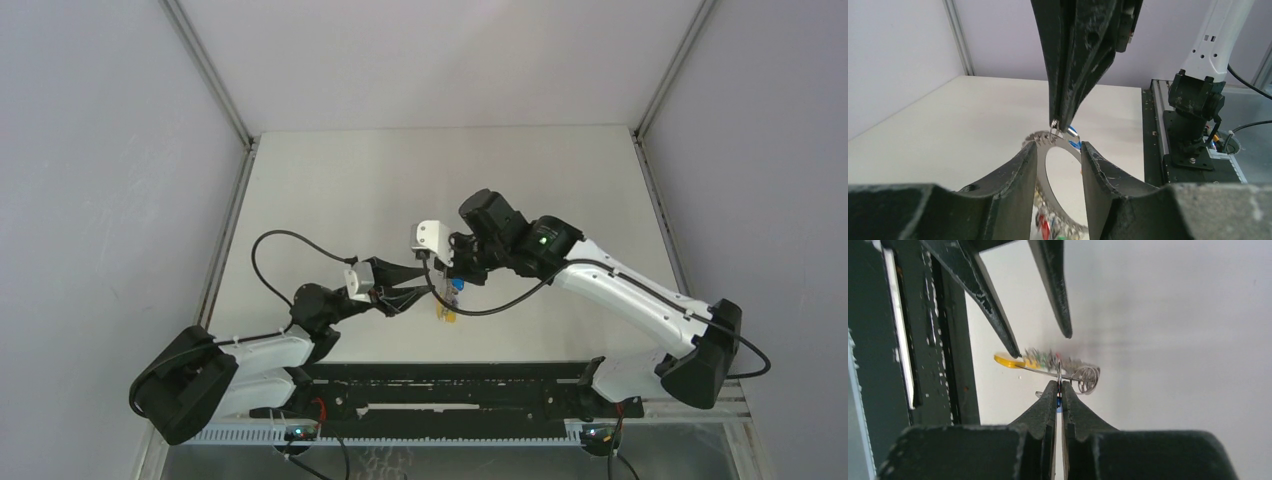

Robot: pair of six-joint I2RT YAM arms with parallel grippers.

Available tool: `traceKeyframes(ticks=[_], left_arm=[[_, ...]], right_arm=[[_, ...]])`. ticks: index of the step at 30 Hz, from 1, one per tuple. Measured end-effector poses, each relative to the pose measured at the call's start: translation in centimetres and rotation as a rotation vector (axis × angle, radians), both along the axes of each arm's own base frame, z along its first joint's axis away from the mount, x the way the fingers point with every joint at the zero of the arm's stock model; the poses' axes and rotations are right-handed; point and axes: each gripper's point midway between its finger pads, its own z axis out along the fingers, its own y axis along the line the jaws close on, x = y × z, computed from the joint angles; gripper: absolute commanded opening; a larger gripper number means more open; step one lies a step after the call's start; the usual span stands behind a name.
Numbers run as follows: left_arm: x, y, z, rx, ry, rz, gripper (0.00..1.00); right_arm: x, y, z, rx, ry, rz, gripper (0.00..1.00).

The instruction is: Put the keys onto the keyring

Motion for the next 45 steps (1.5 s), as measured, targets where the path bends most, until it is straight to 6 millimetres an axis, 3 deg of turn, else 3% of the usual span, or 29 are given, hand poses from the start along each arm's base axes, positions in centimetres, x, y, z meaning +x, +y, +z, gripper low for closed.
traceKeyframes(ticks=[7, 17, 31, 45], left_arm=[[0.0, -0.1, -0.4, 0.013, 0.011, -0.004, 0.43], [0.0, -0.5, -2.1, 0.060, 0.056, -0.024, 0.41], [0.9, -1.0, -3.6, 0.080, 0.067, -0.012, 0.38], [0.8, -1.2, -2.5, 0.053, 0.029, -0.028, 0.27]], right_arm=[[-0.1, -0.8, -1.9, -0.209, -0.038, 0.022, 0.00], [0.2, -0.8, -3.0, -0.336, -0.068, 0.051, 0.00], [-0.4, -0.2, -2.8, -0.332, -0.066, 0.094, 0.00], [-0.5, -0.1, -2.7, -0.325, -0.062, 0.100, 0.00]])
